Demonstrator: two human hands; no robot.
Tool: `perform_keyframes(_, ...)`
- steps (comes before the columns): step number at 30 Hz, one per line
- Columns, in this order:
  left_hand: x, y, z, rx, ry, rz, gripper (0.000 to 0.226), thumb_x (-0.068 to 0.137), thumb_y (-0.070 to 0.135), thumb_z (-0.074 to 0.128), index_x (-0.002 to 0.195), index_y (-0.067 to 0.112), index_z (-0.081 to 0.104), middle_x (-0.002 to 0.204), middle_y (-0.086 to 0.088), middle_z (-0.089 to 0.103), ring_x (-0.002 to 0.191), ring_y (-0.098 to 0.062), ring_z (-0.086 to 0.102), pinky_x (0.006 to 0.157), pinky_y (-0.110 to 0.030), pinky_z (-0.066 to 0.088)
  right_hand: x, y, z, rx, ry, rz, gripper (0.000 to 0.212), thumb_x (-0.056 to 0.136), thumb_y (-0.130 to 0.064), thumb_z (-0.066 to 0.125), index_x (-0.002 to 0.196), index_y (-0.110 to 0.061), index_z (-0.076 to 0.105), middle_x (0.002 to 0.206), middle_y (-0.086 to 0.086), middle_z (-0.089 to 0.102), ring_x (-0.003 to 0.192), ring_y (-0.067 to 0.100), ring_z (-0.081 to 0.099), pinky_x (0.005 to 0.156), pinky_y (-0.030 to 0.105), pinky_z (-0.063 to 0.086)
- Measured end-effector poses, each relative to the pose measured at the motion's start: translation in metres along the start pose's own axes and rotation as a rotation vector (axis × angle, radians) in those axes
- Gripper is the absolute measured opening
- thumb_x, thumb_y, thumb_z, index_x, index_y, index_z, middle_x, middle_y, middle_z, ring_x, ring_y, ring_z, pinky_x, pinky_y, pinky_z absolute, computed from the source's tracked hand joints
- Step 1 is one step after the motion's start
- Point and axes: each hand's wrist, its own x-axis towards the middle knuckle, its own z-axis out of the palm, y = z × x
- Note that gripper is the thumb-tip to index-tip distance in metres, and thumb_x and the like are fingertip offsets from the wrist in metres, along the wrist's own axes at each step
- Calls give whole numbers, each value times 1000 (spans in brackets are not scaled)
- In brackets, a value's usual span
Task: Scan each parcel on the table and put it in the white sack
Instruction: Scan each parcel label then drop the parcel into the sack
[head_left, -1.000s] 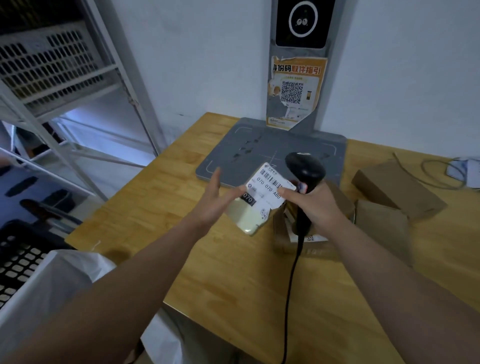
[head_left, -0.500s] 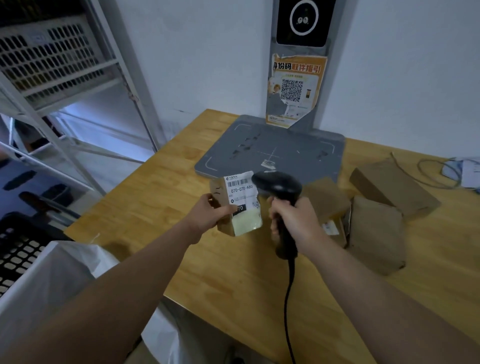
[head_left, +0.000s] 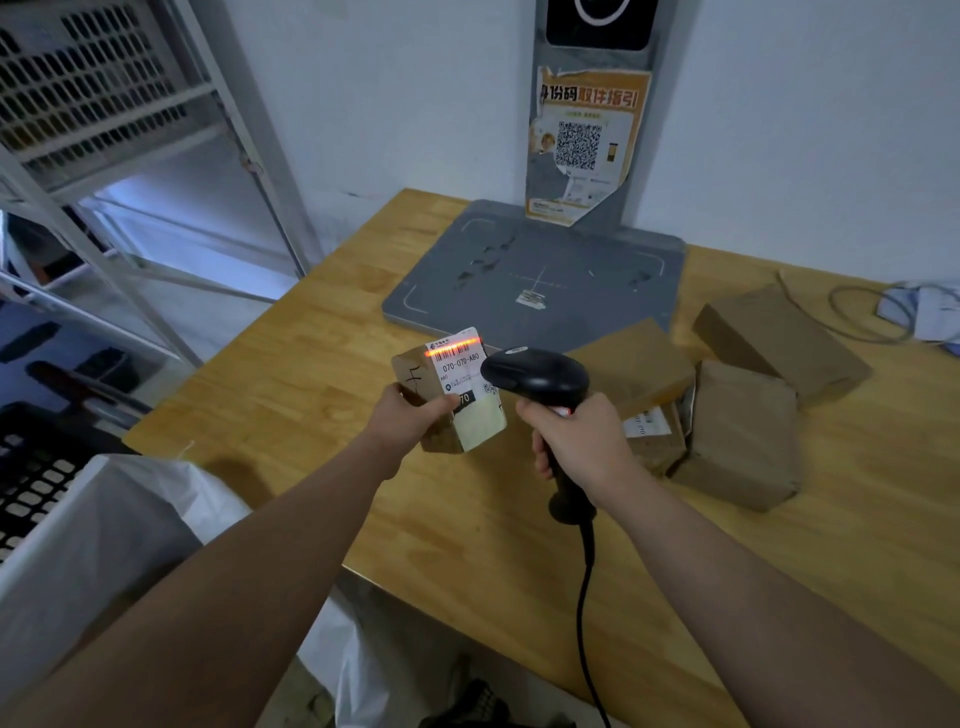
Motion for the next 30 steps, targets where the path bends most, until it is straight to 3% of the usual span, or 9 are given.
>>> perform_keyframes(7,-1,-4,-4,5,20,23,61,78,27,78,128,8,48,116,-4,61,104,-21,59,86,-37,53,-7,-4,4,-33,-24,-23,34,87,-21,65,57,-8,57,45,2,53,40,14,53,43,24,44)
perform_keyframes(16,-6,-10,-11,5,-2,18,66,76,30,79,130,11,47,119,-4,60,108,-21,59,91,-40,53,-11,-2,2,-3,-39,-42,35,88,-27,67,60,-9,58,47,0,55,43,14,54,47,24,45)
perform_keyframes(22,-42,-10,-16,-67,-16,28,67,86,30,71,140,12,35,121,-2,56,97,-8,59,72,-21,49,-18,2,1,25,-181,-45,35,87,-28,69,62,-6,60,52,6,56,48,15,56,51,27,48)
perform_keyframes(28,-78,-33,-26,-155,98,7,66,88,34,68,141,13,34,110,2,59,90,-5,61,64,-18,49,-33,18,20,114,-359,-35,13,86,-13,69,77,-6,63,61,6,53,54,17,54,55,31,46)
perform_keyframes(30,-90,-44,-32,-170,134,-8,70,87,37,68,143,13,33,116,-1,59,91,-6,61,65,-18,50,-43,25,32,134,-399,-24,10,85,-9,69,82,-4,61,61,5,50,57,16,52,58,29,45)
